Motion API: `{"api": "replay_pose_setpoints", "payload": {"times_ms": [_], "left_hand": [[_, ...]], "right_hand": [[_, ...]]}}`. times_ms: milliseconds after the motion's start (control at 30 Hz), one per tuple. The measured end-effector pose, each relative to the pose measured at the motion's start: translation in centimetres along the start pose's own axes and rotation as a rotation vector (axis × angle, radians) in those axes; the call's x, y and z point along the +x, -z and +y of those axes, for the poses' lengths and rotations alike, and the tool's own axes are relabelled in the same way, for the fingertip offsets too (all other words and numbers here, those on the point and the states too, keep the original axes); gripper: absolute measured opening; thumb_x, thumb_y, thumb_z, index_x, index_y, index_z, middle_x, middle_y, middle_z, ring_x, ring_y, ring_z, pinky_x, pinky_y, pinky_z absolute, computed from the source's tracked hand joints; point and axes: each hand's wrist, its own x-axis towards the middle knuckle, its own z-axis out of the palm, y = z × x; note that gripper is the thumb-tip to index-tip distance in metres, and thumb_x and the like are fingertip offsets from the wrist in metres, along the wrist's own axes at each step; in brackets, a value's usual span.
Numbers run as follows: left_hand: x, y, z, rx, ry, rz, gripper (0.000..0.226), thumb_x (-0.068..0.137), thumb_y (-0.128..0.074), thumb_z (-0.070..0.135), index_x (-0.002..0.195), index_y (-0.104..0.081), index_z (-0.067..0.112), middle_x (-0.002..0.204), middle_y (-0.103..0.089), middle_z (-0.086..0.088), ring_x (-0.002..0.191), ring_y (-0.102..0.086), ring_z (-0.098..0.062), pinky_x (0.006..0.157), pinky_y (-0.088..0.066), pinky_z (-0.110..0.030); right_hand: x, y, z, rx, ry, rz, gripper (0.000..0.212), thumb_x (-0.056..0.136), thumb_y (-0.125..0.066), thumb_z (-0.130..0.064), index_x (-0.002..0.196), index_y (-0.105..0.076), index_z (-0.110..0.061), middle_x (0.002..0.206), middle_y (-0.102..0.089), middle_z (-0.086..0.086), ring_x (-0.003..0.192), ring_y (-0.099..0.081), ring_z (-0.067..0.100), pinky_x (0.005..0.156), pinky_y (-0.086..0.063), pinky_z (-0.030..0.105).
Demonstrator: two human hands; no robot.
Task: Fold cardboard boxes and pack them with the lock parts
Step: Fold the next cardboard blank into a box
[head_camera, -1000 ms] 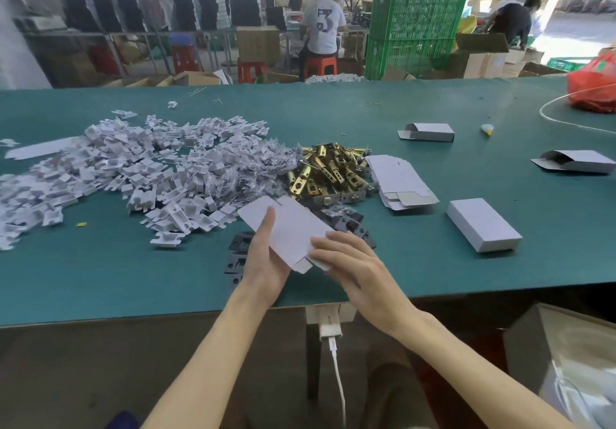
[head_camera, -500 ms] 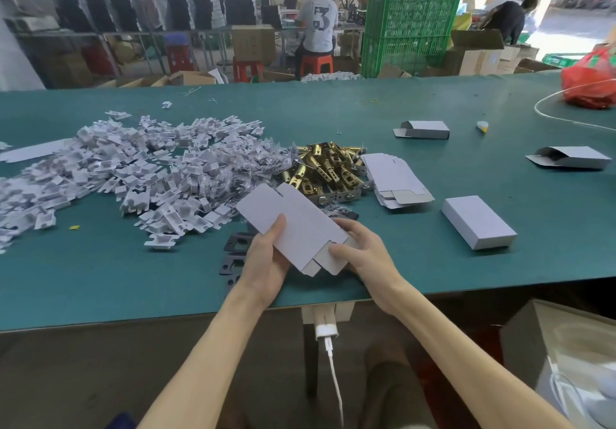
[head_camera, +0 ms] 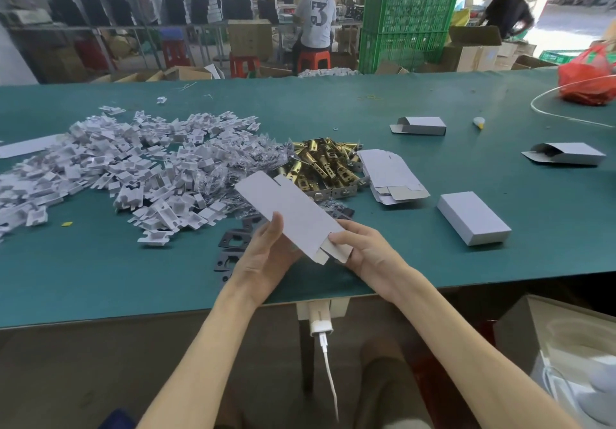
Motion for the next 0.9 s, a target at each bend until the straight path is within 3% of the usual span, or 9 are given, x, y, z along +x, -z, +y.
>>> {"api": "replay_pose_setpoints", "payload": {"times_ms": [133,233,367,467,667,767,900], "left_hand": [[-0.1,0.0,0.1,0.04,0.032,-0.057,0.105,0.076,-0.085,0.053,0.154,-0.039,0.001,0.155,-0.048,-0.023,0.143,-0.047,-0.043,0.119,-0.032,-0.066],[-0.1,-0.1,0.1,0.072,0.046,-0.101,0.097,0.076,-0.086,0.05,0.152,-0.046,0.006,0.155,-0.05,-0.019,0.143,-0.047,-0.042,0.118,-0.035,-0.064],[0.0,-0.1,-0.1,0.05,0.048,-0.099,0.097,0.072,-0.089,0.048,0.149,-0.048,0.004,0.153,-0.05,-0.021,0.142,-0.048,-0.041,0.116,-0.041,-0.06],[0.4,-0.1,-0.2,0.002,0.045,-0.064,0.086,0.068,-0.094,0.044,0.136,-0.058,0.006,0.146,-0.056,-0.021,0.14,-0.051,-0.039,0.118,-0.039,-0.058],[0.6,0.3,-0.4,-0.055,0.051,-0.023,0.077,0.065,-0.095,0.047,0.12,-0.064,0.006,0.126,-0.059,-0.018,0.129,-0.059,-0.032,0.111,-0.05,-0.04],[0.6,0.3,-0.4,-0.064,0.049,-0.012,0.07,0.069,-0.094,0.046,0.119,-0.066,0.006,0.124,-0.062,-0.018,0.128,-0.059,-0.032,0.112,-0.048,-0.041],[0.4,0.2,-0.3,-0.012,0.043,-0.008,0.061,0.073,-0.091,0.045,0.115,-0.068,0.008,0.12,-0.065,-0.017,0.124,-0.06,-0.033,0.116,-0.045,-0.045]], "right_hand": [[0.0,0.4,0.0,0.027,-0.008,-0.038,0.032,0.092,-0.066,-0.005,0.124,-0.066,-0.005,0.124,-0.071,0.014,0.102,-0.071,0.025,0.087,-0.06,0.031],[0.1,0.2,0.0,0.004,-0.011,-0.035,0.029,0.093,-0.068,-0.008,0.122,-0.067,-0.004,0.122,-0.072,0.013,0.101,-0.072,0.023,0.084,-0.06,0.03],[0.1,0.3,0.0,-0.051,-0.031,0.008,0.024,0.094,-0.069,-0.014,0.117,-0.072,-0.006,0.118,-0.074,0.01,0.098,-0.07,0.019,0.082,-0.049,0.029],[0.1,0.4,0.1,-0.067,-0.007,0.035,0.021,0.094,-0.07,-0.017,0.11,-0.076,-0.006,0.113,-0.075,0.01,0.089,-0.068,0.014,0.073,-0.05,0.023],[0.0,-0.4,0.6,-0.258,0.055,0.066,0.026,0.094,-0.069,-0.03,0.11,-0.075,-0.011,0.089,-0.072,0.001,0.077,-0.063,0.006,0.072,-0.051,0.022],[-0.2,-0.7,0.8,-0.385,0.131,0.09,0.026,0.094,-0.069,-0.035,0.107,-0.075,-0.014,0.078,-0.069,0.0,0.068,-0.061,0.009,0.064,-0.05,0.018],[-0.5,-1.1,1.2,-0.495,0.234,0.083,0.029,0.091,-0.07,-0.047,0.109,-0.073,-0.025,0.082,-0.072,-0.005,0.069,-0.064,0.011,0.064,-0.052,0.019]]}}
